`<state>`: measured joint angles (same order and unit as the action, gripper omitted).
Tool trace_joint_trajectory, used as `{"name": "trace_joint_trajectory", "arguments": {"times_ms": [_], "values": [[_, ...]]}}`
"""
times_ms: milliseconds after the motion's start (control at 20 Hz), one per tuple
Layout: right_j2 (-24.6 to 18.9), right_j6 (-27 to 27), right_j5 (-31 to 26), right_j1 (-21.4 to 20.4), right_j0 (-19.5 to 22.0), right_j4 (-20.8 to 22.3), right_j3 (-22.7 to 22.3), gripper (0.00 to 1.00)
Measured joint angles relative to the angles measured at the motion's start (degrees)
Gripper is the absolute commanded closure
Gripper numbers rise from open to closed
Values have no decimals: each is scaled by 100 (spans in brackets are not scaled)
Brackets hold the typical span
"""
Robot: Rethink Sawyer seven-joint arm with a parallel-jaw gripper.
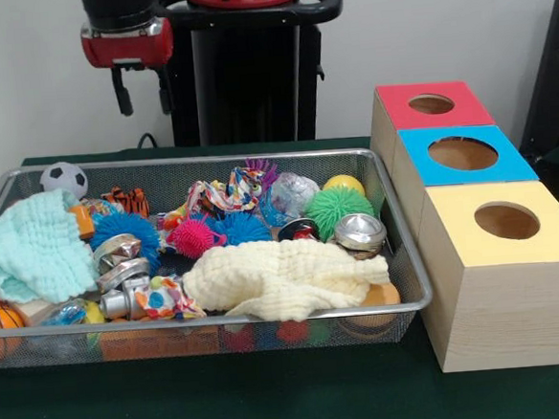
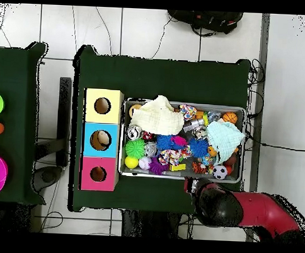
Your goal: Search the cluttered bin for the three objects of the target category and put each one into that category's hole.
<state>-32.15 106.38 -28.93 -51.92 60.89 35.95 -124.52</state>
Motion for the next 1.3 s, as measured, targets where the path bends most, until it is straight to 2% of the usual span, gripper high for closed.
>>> {"name": "trace_joint_trajectory", "arguments": {"times_ms": [350,800,1300], "values": [[-2,0,-37,94,-95,6,-80,0],[0,0,-124,307,137,9,-61,0],[0,0,-536,712,168,9,391,0]]}}
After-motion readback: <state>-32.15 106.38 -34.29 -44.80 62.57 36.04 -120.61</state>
